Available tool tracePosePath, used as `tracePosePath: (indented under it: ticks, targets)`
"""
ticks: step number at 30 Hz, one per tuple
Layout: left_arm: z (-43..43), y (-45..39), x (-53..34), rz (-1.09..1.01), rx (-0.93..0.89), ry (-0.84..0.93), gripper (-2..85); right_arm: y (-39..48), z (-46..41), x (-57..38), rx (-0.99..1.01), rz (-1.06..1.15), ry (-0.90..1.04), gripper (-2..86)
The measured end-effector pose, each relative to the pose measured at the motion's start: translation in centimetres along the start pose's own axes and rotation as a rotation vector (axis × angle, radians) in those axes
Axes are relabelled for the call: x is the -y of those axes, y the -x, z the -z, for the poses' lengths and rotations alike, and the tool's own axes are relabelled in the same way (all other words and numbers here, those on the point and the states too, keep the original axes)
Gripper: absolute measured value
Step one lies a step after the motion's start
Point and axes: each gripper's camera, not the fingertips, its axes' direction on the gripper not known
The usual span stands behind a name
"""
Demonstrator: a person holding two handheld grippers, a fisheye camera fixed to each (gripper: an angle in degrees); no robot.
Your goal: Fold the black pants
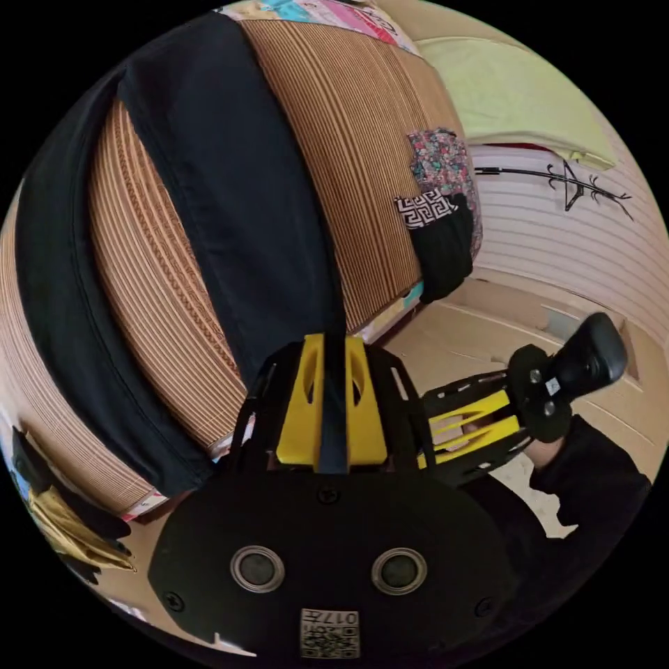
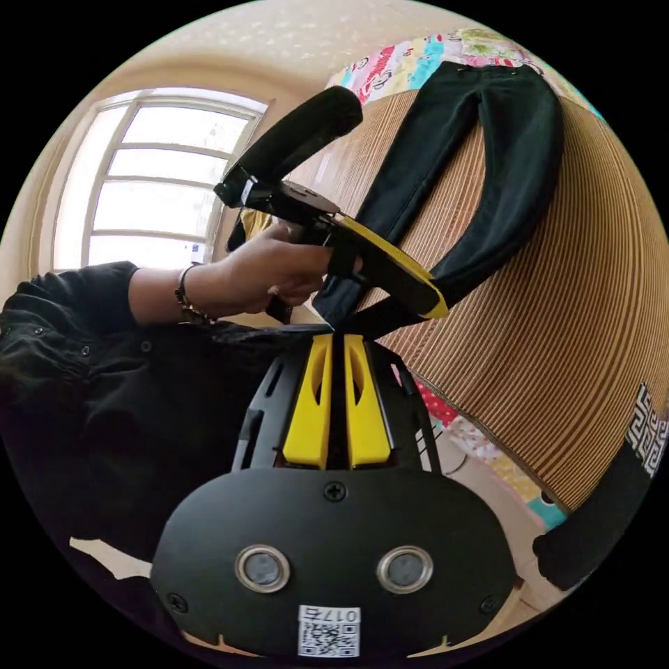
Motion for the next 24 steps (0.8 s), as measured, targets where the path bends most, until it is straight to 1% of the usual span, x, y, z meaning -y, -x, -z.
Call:
tracePosePath:
  ticks: [1, 2, 3, 4, 5, 7, 9, 10, 11, 12, 13, 15, 16, 18, 19, 20, 21, 22, 23, 24]
  targets:
    - [0.2, 0.5, -0.4, 0.012, -0.019, -0.023, 4.3, -1.3, 0.2, 0.0, 0.015, -0.006, 0.063, 4.6]
    - [0.7, 1.7, -1.2, 0.038, -0.071, -0.062, 4.1, -4.2, 0.8, 0.1, 0.021, -0.043, 0.175, 5.4]
    - [1.0, 3.1, -1.9, 0.068, -0.114, -0.084, 4.0, -7.7, 2.1, 0.5, -0.025, -0.125, 0.260, 6.4]
    - [1.1, 3.8, -2.2, 0.081, -0.132, -0.085, 4.0, -9.3, 3.1, 0.9, -0.060, -0.166, 0.281, 7.7]
    - [1.2, 5.2, -2.8, 0.096, -0.181, -0.091, 4.0, -12.5, 6.0, 2.3, -0.113, -0.238, 0.265, 10.4]
    - [1.5, 7.4, -3.8, 0.118, -0.268, -0.123, 3.9, -16.9, 11.5, 5.7, -0.092, -0.355, 0.101, 12.1]
    - [1.9, 10.0, -4.9, 0.153, -0.370, -0.172, 3.8, -22.7, 18.4, 10.6, 0.102, -0.487, -0.275, 13.6]
    - [1.9, 10.5, -5.2, 0.159, -0.393, -0.181, 3.8, -24.2, 19.7, 11.8, 0.149, -0.516, -0.376, 14.0]
    - [1.7, 11.5, -5.5, 0.171, -0.437, -0.194, 3.7, -26.8, 21.3, 14.1, 0.206, -0.570, -0.536, 14.5]
    - [1.5, 12.4, -5.8, 0.179, -0.480, -0.204, 3.7, -29.0, 22.1, 17.0, 0.219, -0.603, -0.628, 14.9]
    - [1.4, 12.8, -5.9, 0.181, -0.502, -0.210, 3.7, -29.9, 22.4, 18.6, 0.210, -0.609, -0.655, 15.0]
    - [1.2, 14.4, -6.6, 0.193, -0.586, -0.243, 3.6, -31.8, 22.5, 25.1, 0.114, -0.602, -0.721, 14.8]
    - [1.2, 14.7, -6.8, 0.194, -0.605, -0.253, 3.5, -31.9, 22.3, 26.7, 0.089, -0.589, -0.733, 14.6]
    - [1.0, 16.1, -7.4, 0.172, -0.662, -0.302, 3.0, -31.7, 21.1, 32.4, -0.032, -0.559, -0.744, 11.9]
    - [0.9, 16.5, -7.7, 0.173, -0.679, -0.318, 2.9, -31.5, 20.7, 33.6, -0.065, -0.559, -0.737, 10.9]
    - [0.6, 17.3, -8.3, 0.187, -0.727, -0.352, 2.7, -30.9, 19.9, 36.1, -0.149, -0.565, -0.711, 8.5]
    - [0.3, 18.1, -8.9, 0.201, -0.790, -0.386, 2.7, -29.2, 19.4, 38.0, -0.291, -0.568, -0.707, 5.6]
    - [0.2, 18.4, -9.3, 0.208, -0.819, -0.403, 2.7, -27.7, 19.2, 38.8, -0.407, -0.577, -0.714, 5.2]
    - [0.0, 19.0, -10.0, 0.221, -0.867, -0.437, 2.7, -24.1, 18.3, 40.8, -0.679, -0.594, -0.719, 4.4]
    - [0.1, 19.6, -10.9, 0.222, -0.901, -0.474, 2.6, -20.4, 16.4, 43.7, -0.849, -0.513, -0.694, 4.0]
